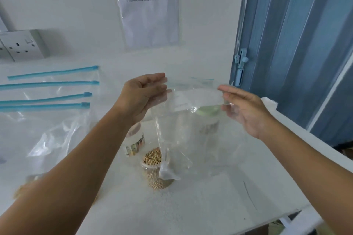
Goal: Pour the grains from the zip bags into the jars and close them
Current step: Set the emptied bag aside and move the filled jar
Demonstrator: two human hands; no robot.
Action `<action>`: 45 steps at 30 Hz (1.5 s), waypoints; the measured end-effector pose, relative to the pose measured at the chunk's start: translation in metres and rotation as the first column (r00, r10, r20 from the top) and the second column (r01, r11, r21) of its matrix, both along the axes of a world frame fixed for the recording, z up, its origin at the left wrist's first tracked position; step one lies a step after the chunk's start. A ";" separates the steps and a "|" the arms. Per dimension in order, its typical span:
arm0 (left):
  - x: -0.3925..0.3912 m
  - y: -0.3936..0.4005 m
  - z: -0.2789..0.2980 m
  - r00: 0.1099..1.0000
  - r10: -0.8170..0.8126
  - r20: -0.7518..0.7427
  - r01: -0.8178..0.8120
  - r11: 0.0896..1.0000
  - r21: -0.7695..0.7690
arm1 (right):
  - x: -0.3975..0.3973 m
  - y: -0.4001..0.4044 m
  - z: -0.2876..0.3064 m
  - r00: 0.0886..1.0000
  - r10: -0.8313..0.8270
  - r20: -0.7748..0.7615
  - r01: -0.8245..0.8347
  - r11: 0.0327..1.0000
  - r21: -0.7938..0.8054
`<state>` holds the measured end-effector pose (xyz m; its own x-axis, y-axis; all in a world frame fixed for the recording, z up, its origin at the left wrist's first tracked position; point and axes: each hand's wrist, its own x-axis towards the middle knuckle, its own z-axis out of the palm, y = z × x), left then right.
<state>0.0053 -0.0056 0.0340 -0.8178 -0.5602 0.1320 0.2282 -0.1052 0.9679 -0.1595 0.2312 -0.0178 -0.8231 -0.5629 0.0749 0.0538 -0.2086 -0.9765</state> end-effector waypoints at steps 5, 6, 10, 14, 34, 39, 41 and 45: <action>-0.065 0.059 -0.002 0.999 0.045 0.028 -0.044 0.999 -0.027 | -0.067 0.054 -0.003 1.000 -0.005 0.007 0.005 1.000 0.002; -0.079 0.073 -0.003 0.998 0.046 0.034 -0.045 0.999 -0.028 | -0.083 0.068 -0.003 1.000 -0.001 0.004 0.001 1.000 0.017; -0.141 0.129 -0.010 0.996 0.040 0.074 -0.040 0.999 -0.012 | -0.142 0.128 -0.009 1.000 0.000 0.030 -0.003 0.996 0.094; -0.199 0.171 -0.023 0.996 0.019 0.091 -0.024 0.998 0.052 | -0.196 0.175 -0.016 0.995 -0.012 0.094 -0.002 0.990 0.140; -0.269 0.186 -0.207 0.796 -0.048 0.604 0.079 0.997 -0.026 | -0.275 0.193 -0.157 0.956 0.174 -0.236 0.107 0.542 0.833; -0.274 0.180 -0.190 0.637 -0.019 0.771 0.348 0.899 -0.265 | -0.257 0.170 -0.148 0.824 0.386 -0.415 0.261 0.392 0.882; -0.273 0.183 -0.171 0.519 0.013 0.855 0.521 0.788 -0.328 | -0.249 0.159 -0.148 0.773 0.524 -0.357 0.170 0.371 0.913; -0.275 0.189 -0.139 0.444 0.308 0.841 0.689 0.483 -0.540 | -0.251 0.149 -0.164 0.676 0.687 -0.264 0.103 0.267 0.958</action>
